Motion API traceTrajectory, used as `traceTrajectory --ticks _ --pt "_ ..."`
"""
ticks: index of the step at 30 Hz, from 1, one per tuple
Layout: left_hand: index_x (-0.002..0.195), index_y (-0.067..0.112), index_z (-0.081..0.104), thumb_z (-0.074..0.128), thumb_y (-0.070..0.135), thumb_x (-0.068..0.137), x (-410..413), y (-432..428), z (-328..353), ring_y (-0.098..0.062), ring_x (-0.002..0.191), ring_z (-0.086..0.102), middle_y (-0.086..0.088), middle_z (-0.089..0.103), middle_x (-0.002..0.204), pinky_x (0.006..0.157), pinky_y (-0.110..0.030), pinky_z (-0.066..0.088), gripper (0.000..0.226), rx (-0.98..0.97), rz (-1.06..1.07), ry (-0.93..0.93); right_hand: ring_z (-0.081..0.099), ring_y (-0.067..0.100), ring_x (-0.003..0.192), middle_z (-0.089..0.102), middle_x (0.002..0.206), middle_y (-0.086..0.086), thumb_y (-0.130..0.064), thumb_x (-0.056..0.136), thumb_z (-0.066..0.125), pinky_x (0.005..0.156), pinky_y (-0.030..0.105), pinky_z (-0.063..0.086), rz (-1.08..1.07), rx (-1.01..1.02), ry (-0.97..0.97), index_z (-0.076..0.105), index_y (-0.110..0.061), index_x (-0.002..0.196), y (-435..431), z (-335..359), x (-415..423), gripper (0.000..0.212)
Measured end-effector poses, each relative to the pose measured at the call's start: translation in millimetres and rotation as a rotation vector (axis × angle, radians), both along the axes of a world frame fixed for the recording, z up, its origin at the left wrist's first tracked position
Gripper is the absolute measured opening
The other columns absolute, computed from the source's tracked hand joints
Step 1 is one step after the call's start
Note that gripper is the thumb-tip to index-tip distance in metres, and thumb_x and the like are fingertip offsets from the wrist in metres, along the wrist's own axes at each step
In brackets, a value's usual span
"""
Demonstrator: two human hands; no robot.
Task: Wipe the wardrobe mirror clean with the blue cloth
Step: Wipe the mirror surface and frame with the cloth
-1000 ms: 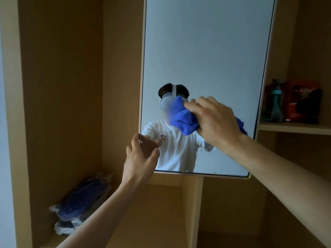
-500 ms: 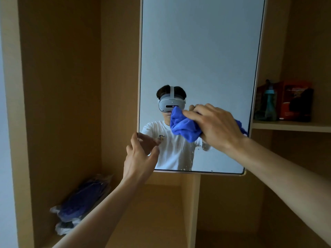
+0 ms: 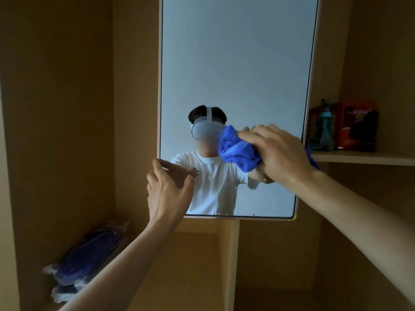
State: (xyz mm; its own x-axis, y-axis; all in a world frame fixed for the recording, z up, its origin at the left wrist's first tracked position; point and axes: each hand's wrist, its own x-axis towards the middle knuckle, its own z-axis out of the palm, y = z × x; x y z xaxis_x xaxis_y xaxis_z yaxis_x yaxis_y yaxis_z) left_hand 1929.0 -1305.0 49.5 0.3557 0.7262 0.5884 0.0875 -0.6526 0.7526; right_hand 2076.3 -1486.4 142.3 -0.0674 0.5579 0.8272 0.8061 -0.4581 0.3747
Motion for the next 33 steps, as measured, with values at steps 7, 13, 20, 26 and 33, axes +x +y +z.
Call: traceTrajectory --ticks 7,13,20,26,33 --pt "0.161 0.013 0.0 0.061 0.042 0.093 1.5 -2.0 -2.3 -0.034 0.143 0.031 -0.017 0.025 0.157 0.114 -0.053 0.035 0.096 0.011 0.023 0.015 0.06 0.031 0.098 0.067 0.11 0.004 -0.018 0.093 0.067 0.076 0.046 0.052 0.031 -0.101 0.021 0.063 -0.019 0.13 -6.9 -29.2 2.6 0.038" --pt "0.161 0.015 -0.003 0.061 0.041 0.093 0.0 1.3 -0.9 -0.033 0.144 0.03 -0.015 0.023 0.157 0.111 -0.05 0.04 0.097 0.011 0.012 0.056 0.058 0.027 0.097 0.065 0.109 0.003 -0.019 0.088 0.07 0.073 0.038 0.048 0.006 -0.073 0.061 0.062 -0.022 0.133 -20.0 -2.1 6.7 0.045" --pt "0.161 0.014 -0.002 0.06 0.041 0.094 4.8 -0.3 -1.4 -0.035 0.145 0.027 -0.017 0.022 0.158 0.111 -0.05 0.036 0.096 0.0 0.032 0.043 0.053 0.021 0.089 0.06 0.097 -0.004 -0.032 0.093 0.065 0.063 0.03 0.037 -0.113 0.024 0.028 0.064 -0.033 0.119 -43.7 42.1 20.2 0.026" --pt "0.161 0.016 -0.003 0.06 0.042 0.093 6.5 3.8 -5.9 -0.034 0.146 0.026 -0.017 0.021 0.159 0.111 -0.051 0.036 0.096 0.015 0.035 0.038 0.058 0.029 0.09 0.065 0.1 0.004 -0.02 0.089 0.069 0.069 0.038 0.047 -0.079 0.048 0.055 0.064 -0.022 0.126 -48.3 26.9 24.2 0.038" --pt "0.162 0.015 -0.001 0.062 0.04 0.093 9.3 4.0 -6.9 -0.035 0.146 0.026 -0.017 0.021 0.159 0.113 -0.053 0.036 0.096 0.011 0.045 0.01 0.064 0.035 0.093 0.07 0.11 0.01 -0.041 0.091 0.047 0.075 0.049 0.054 -0.01 -0.031 0.098 0.065 -0.011 0.129 -58.7 -18.5 29.7 0.052"
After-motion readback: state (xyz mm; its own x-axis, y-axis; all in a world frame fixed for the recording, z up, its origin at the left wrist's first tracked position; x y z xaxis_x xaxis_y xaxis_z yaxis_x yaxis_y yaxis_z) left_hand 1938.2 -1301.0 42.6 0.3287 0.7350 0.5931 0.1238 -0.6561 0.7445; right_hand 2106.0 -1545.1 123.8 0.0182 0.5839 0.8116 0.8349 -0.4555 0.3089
